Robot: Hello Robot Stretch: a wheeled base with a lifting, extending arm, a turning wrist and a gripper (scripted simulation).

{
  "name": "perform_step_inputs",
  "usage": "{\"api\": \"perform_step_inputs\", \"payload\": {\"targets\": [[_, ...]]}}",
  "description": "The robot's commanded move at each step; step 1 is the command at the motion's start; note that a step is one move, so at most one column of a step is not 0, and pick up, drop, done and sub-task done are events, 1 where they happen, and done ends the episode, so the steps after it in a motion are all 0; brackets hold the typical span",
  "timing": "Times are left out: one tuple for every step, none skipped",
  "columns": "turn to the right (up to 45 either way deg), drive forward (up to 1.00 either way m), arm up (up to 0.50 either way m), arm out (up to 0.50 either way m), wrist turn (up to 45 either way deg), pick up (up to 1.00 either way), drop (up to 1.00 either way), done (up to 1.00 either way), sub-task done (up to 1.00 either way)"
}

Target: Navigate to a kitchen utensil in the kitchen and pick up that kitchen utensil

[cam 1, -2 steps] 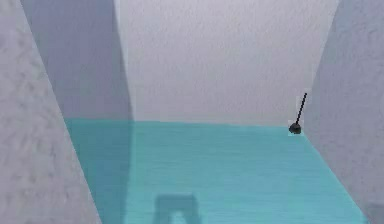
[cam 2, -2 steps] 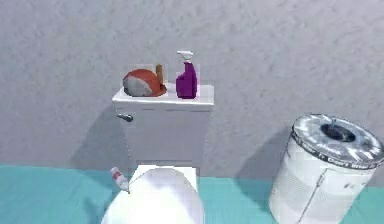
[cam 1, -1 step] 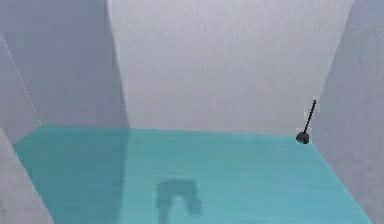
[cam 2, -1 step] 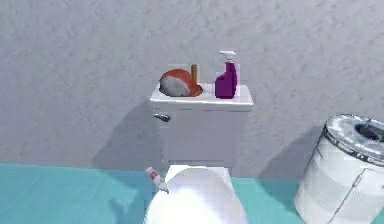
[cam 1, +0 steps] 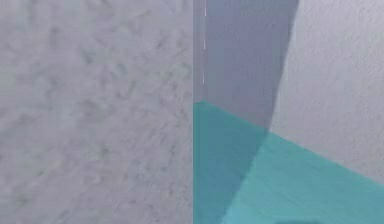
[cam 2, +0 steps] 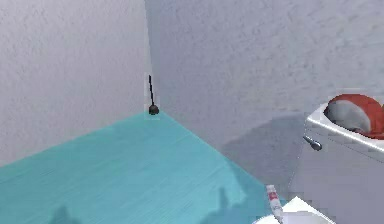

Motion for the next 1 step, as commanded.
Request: {"api": "perform_step_inputs", "payload": {"targets": [[-3.0,0.00,0.00,0.00,0.0,0.00,0.00,0.00,0.00]]}}
